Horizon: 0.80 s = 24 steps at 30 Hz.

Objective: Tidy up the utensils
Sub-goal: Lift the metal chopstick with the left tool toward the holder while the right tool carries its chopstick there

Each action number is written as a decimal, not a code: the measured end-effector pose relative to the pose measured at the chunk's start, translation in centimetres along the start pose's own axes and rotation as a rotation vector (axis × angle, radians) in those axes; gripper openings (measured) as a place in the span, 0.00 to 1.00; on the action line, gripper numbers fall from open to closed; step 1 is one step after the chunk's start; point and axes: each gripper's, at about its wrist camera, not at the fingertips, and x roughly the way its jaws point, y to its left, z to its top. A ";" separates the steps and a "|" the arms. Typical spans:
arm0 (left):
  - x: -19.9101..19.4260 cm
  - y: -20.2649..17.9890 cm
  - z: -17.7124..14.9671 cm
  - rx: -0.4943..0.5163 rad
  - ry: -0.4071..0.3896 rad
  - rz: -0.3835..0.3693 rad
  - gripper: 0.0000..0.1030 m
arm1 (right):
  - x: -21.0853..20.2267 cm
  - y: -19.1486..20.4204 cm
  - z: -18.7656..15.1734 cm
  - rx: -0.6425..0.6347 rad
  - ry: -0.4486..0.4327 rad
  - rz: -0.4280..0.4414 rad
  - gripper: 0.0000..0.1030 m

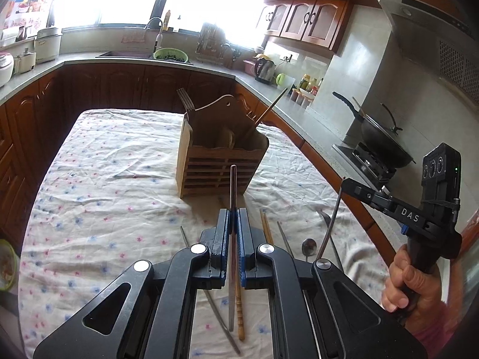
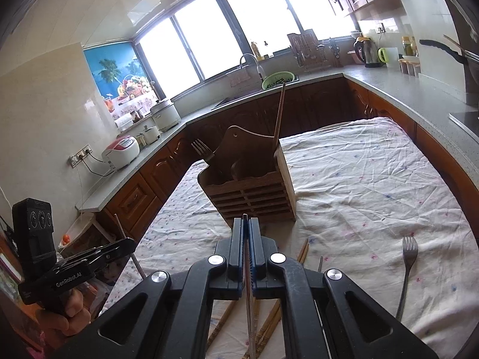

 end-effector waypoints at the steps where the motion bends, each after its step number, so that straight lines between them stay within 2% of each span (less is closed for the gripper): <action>1: -0.4 -0.1 0.1 -0.002 -0.009 -0.002 0.04 | -0.4 0.2 0.0 -0.003 -0.006 0.001 0.03; 11: -2.2 -0.1 0.5 -0.010 -0.059 0.006 0.04 | -3.0 1.3 1.2 -0.026 -0.089 0.001 0.03; 24: -2.7 0.6 2.9 -0.043 -0.141 0.018 0.04 | -2.8 1.4 3.3 -0.031 -0.153 -0.001 0.02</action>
